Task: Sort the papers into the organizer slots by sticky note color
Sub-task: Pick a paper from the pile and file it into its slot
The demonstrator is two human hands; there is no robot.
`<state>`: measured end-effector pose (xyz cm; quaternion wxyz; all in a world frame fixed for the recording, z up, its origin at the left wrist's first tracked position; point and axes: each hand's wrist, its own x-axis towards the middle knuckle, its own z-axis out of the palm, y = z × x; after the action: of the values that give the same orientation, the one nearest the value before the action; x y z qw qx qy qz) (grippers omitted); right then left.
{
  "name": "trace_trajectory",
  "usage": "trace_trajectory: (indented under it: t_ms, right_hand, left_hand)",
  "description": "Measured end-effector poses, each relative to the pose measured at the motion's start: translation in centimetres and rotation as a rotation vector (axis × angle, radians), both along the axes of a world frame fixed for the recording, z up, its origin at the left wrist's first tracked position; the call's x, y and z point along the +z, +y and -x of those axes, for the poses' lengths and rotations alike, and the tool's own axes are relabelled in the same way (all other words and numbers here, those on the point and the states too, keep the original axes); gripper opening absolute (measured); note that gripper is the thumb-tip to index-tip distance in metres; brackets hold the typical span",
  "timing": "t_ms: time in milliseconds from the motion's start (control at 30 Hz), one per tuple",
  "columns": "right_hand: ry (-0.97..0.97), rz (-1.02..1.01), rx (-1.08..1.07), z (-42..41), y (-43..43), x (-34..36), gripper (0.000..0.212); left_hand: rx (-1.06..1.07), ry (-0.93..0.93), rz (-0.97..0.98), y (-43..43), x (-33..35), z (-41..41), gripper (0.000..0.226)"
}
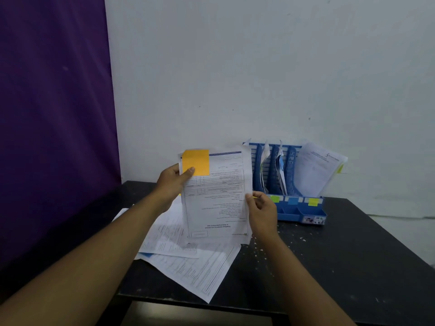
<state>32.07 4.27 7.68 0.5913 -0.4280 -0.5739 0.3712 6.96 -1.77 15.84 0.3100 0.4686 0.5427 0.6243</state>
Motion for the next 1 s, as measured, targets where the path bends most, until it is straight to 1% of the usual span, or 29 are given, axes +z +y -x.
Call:
trace_trajectory:
  t_ms: [200, 533, 633, 700, 767, 833, 867, 900, 1000]
  right_hand:
    - [-0.010, -0.035, 0.009, 0.0, -0.2, 1.1, 0.014]
    - [-0.001, -0.029, -0.008, 0.0, -0.4, 1.4, 0.012]
    - [0.005, -0.025, -0.096, -0.5, -0.7, 1.3, 0.013]
    - [0.011, -0.014, -0.187, -0.9, -0.9, 1.2, 0.011]
    - [-0.038, -0.041, -0.287, -1.0, -0.9, 1.1, 0.011]
    - [-0.113, -0.101, -0.358, -0.9, -1.0, 1.0, 0.027]
    - [-0.137, -0.137, -0.364, -0.7, -1.2, 1.2, 0.037]
    - [-0.154, -0.175, -0.346, -0.6, -1.4, 1.4, 0.045]
    - [-0.209, -0.251, -0.206, 0.2, -1.9, 1.9, 0.056]
  left_hand:
    - [0.038, 0.050, -0.016, -0.6, 1.5, -0.7, 0.009]
    - [0.072, 0.070, 0.025, -0.8, 2.1, -0.9, 0.016]
    - [0.084, 0.072, 0.044, -0.8, 2.5, -0.7, 0.029]
    - [0.086, 0.141, 0.041, -0.5, 3.1, -0.7, 0.037]
    - [0.073, 0.174, 0.022, -0.1, 4.0, -1.2, 0.043]
    - [0.061, 0.160, -0.020, 0.0, 5.2, -2.3, 0.046]
    - [0.052, 0.142, -0.042, 0.2, 5.9, -3.0, 0.043]
    - [0.041, 0.110, -0.062, 0.3, 6.5, -3.7, 0.037]
    - [0.042, -0.001, -0.096, 0.8, 8.0, -6.0, 0.026]
